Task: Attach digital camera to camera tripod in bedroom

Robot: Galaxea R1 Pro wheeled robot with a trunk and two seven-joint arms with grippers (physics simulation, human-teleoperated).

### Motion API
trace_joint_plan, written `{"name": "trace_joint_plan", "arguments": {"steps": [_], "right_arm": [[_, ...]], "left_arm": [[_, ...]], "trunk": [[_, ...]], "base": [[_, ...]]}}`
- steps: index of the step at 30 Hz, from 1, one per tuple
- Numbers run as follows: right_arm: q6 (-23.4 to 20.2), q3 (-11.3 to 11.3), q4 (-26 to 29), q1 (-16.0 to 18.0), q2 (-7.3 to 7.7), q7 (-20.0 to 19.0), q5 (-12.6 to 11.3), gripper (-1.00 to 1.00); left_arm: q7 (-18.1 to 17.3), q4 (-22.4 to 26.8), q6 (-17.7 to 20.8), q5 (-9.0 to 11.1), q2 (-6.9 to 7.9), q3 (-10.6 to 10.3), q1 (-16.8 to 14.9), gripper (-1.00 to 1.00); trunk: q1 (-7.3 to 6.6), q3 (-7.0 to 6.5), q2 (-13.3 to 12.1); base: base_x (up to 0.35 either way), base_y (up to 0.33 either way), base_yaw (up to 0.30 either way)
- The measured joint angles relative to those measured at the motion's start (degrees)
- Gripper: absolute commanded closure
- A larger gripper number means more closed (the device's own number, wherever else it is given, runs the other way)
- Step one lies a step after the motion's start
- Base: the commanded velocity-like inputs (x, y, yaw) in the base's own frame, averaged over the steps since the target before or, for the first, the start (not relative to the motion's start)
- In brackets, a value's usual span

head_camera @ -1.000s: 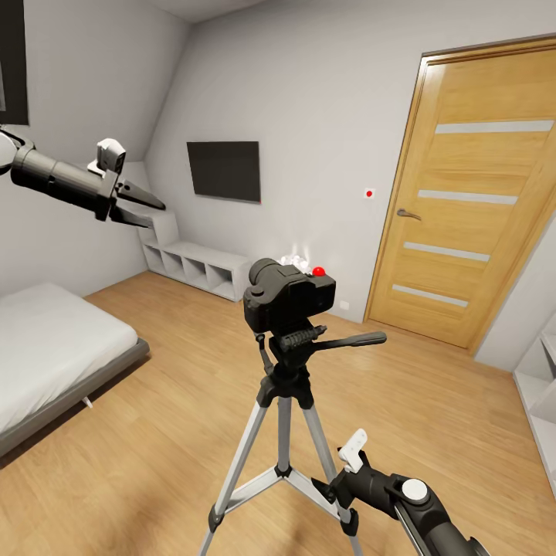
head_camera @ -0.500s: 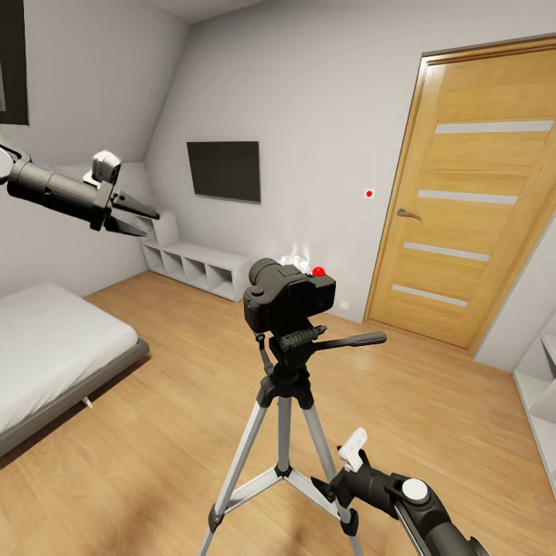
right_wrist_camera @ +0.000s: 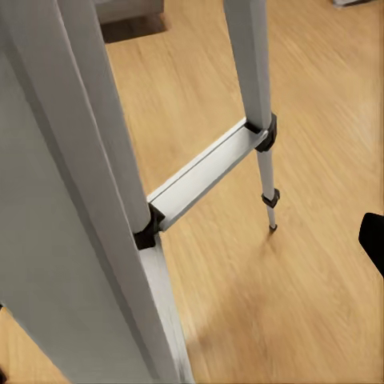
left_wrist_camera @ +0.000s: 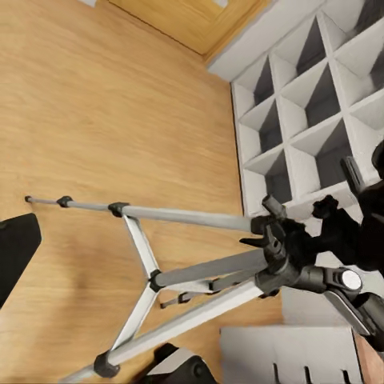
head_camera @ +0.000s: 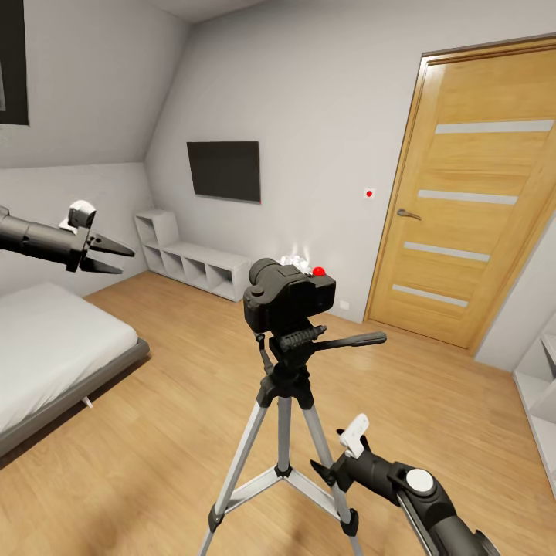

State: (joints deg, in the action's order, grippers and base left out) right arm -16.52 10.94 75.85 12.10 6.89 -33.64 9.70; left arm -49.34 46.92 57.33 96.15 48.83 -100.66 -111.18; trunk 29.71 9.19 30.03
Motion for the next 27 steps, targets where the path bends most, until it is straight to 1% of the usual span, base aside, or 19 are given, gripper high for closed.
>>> {"name": "trace_joint_plan", "arguments": {"steps": [2, 4, 6, 9, 14, 21, 23, 24, 27], "right_arm": [[-0.1, 0.0, 0.8, -0.1, 0.07, 0.0, -0.1, -1.00], [0.0, 0.0, 1.0, -0.2, 0.09, 0.0, -0.2, -1.00], [0.0, 0.0, 1.2, -0.6, 0.11, 0.0, -0.2, -1.00], [0.0, 0.1, 1.3, -1.0, 0.08, 0.0, -0.2, -1.00], [0.0, 0.1, 1.7, -1.5, 0.00, 0.0, -0.2, -1.00], [-0.3, 0.1, 4.1, -2.7, 0.15, -0.4, -0.2, -1.00], [-0.4, 0.1, 5.0, -3.0, 0.22, -1.0, -0.2, -1.00], [-0.6, 0.0, 6.7, -3.5, 0.34, -2.6, -0.2, -1.00], [-0.8, -0.2, 8.3, -4.0, 0.40, -4.0, -0.2, -1.00]], "left_arm": [[0.0, 0.0, -1.2, -0.3, 1.27, 0.0, 2.5, -1.00], [-0.1, 0.0, -1.8, -0.2, 1.67, 0.0, 3.7, -1.00], [-0.1, 0.0, -3.4, -0.3, 2.14, 0.0, 6.2, -1.00], [0.0, -0.1, -3.9, -0.3, 2.28, 0.0, 7.3, -1.00], [0.0, -0.2, -4.2, -0.3, 2.39, -0.1, 7.9, -1.00], [0.1, -0.6, -4.8, -0.4, 2.44, 0.0, 10.3, -1.00], [0.1, -0.7, -5.6, -0.4, 2.46, -0.1, 11.0, -1.00], [0.1, -0.9, -6.8, -0.5, 2.73, -0.1, 12.4, -1.00], [0.1, -1.1, -7.5, -0.5, 3.17, -0.1, 14.2, -1.00]], "trunk": [[0.00, 0.01, 0.0], [0.00, 0.00, 0.0], [0.00, 0.01, 0.0], [0.00, 0.00, 0.0], [0.00, 0.00, 0.0], [0.00, 0.00, 0.0], [0.00, 0.00, 0.0], [0.00, 0.01, 0.0], [0.00, 0.00, 0.0]], "base": [[0.000, 0.000, 0.000], [0.000, 0.000, 0.000], [0.000, 0.000, 0.000], [0.000, 0.000, 0.000], [0.000, 0.000, 0.000], [0.000, 0.000, 0.000], [0.000, 0.000, 0.000], [0.000, 0.000, 0.000], [0.000, 0.000, 0.000]]}}
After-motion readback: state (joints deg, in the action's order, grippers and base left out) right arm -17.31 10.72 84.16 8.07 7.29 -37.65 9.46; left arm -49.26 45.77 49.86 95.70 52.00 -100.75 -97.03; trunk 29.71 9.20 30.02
